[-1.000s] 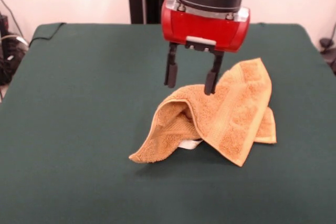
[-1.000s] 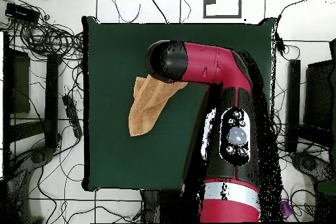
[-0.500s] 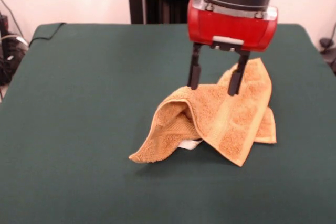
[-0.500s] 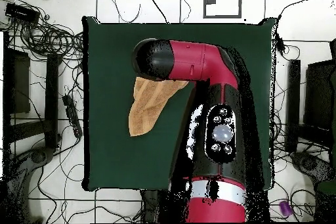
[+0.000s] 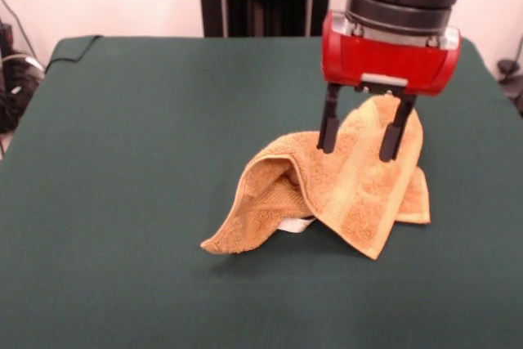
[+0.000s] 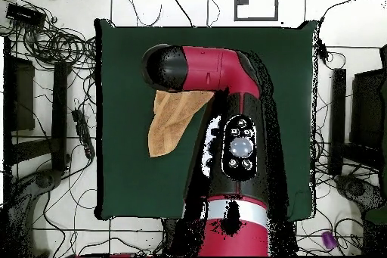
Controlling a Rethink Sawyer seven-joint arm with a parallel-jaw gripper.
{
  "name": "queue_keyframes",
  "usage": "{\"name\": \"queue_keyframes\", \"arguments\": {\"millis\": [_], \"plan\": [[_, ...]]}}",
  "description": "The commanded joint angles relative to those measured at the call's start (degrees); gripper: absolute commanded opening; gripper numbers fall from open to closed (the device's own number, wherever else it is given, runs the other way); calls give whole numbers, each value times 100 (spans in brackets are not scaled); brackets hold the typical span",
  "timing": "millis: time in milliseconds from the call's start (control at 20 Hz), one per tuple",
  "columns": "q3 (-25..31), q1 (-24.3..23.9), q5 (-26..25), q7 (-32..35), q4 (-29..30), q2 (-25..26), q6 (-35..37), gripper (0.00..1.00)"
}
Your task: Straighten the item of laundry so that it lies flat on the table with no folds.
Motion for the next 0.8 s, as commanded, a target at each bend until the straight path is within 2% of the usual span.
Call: {"name": "queue_keyframes", "arguments": {"millis": [50, 800], "plan": [[163, 203, 158, 1230, 102, 329, 37, 100], [205, 122, 143, 1155, -76, 812, -424, 100]]}}
